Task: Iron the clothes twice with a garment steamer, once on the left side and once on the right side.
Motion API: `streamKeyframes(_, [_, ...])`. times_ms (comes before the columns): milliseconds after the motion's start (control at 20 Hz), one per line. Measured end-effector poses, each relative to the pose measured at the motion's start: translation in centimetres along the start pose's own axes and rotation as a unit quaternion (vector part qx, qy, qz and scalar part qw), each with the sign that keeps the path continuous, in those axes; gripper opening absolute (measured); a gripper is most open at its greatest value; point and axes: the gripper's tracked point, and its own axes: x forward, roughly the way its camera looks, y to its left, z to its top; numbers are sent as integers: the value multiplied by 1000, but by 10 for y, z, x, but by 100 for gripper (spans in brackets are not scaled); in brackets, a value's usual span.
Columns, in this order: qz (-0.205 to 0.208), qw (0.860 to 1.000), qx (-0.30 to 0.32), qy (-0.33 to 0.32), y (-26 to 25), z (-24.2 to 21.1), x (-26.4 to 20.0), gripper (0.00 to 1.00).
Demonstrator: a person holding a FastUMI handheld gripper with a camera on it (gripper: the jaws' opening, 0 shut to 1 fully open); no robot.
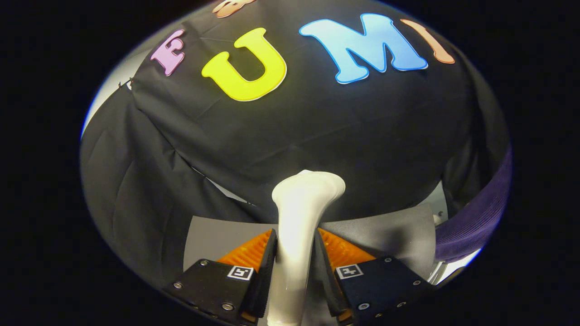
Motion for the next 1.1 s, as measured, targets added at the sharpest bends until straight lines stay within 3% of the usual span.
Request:
streamKeyframes(150, [15, 1000, 11, 23, 5, -8, 6, 54])
streamKeyframes(350, [14, 1000, -10, 2, 13, -10, -3, 42])
streamKeyframes(700, [43, 988, -81, -125, 42, -19, -96, 40])
streamKeyframes(1100, [37, 968, -136, -206, 32, -68, -203, 34])
